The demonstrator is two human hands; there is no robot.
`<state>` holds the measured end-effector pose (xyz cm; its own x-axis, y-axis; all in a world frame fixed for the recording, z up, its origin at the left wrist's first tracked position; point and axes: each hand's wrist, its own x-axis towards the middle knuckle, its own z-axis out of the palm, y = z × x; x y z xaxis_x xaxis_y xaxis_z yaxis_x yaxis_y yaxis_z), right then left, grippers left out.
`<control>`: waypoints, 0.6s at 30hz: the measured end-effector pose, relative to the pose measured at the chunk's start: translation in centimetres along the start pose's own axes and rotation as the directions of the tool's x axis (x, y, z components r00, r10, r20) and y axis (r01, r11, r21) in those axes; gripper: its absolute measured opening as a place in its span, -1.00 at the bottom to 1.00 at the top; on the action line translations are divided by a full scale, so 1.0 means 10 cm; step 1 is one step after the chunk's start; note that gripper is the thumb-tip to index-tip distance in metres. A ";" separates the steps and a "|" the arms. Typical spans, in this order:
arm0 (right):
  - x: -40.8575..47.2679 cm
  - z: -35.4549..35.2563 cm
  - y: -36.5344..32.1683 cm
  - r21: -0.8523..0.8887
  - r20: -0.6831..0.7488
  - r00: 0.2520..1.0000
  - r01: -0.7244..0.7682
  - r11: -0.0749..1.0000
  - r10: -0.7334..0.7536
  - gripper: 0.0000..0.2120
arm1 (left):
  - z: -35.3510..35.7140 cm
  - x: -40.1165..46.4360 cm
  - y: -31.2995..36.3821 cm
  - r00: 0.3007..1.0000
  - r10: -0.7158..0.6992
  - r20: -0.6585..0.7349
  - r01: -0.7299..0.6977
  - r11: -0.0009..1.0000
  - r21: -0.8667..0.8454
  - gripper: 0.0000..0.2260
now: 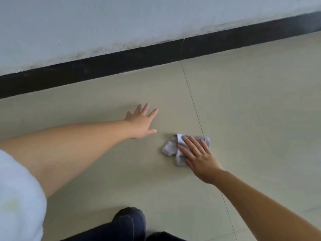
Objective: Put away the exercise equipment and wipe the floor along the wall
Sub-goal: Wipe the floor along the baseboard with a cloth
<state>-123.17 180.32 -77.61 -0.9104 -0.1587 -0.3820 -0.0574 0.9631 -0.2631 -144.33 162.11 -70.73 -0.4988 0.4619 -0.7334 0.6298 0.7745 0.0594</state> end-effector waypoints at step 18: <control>-0.22 -0.09 -0.58 -0.061 0.374 0.763 -0.546 0.835 0.527 0.15 | 0.13 0.27 0.24 1.000 0.011 0.026 -0.013 0.998 0.067 -0.04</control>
<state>-121.22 175.25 -74.46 -0.5721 0.3051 -0.7613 0.4244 0.9044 0.0435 -143.42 164.70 -73.45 -0.4761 0.4594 -0.7499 0.6747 0.7377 0.0236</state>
